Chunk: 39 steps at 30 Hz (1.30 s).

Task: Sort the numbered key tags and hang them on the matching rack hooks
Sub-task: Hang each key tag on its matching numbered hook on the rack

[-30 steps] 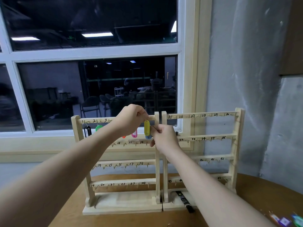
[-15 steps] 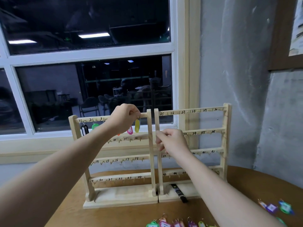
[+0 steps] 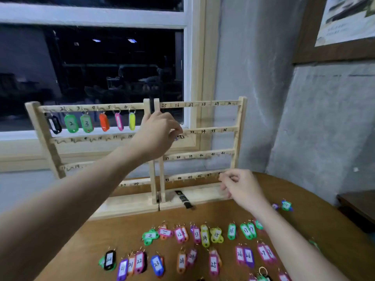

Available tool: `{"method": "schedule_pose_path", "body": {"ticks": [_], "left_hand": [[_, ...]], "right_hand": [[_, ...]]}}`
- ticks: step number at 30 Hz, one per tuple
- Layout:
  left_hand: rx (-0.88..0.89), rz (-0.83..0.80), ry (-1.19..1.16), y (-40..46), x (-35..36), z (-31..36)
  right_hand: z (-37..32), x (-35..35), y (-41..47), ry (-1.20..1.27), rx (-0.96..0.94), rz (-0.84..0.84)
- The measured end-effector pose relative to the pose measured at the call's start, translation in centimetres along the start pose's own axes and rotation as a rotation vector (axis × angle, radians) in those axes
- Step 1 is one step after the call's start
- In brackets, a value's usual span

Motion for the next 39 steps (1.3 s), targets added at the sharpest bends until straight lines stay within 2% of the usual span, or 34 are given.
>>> {"method": "schedule_pose_path", "body": {"ticks": [5, 8, 13, 19, 24, 33, 39], "left_hand": [[0.159, -0.346, -0.049, 0.7, 9.6, 7.2], [0.201, -0.494, -0.103, 1.1, 15.1, 9.6], [0.163, -0.669, -0.418, 2.5, 22.8, 14.4], [0.083, -0.726, -0.533, 3.3, 29.7, 17.0], [0.08, -0.726, -0.613, 4.0, 32.2, 17.5], [0.093, -0.735, -0.568, 4.6, 34.0, 16.9], [0.076, -0.757, -0.525, 3.5, 33.7, 14.9]], "right_hand": [[9.1, -5.5, -3.7, -0.108, 0.176, 0.101], [13.3, -7.7, -5.3, -0.205, 0.268, 0.117], [17.4, -10.9, -6.3, -0.341, 0.345, 0.144], [20.2, -9.5, -3.4, -0.411, 0.33, 0.048], [20.8, -6.7, 0.1, -0.506, 0.257, -0.024], [21.2, -6.0, 2.6, -0.571, 0.226, -0.007], [20.5, -5.2, 3.4, -0.579, 0.237, -0.076]]}}
Point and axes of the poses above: each hand's wrist, its own y-axis towards the middle knuckle, its own x-axis out of the palm, z = x × y, the point moved 5 cm from there along y, towards the middle knuckle, and after that the axes turned 9 degrees about -z, right-handed, at the moved point
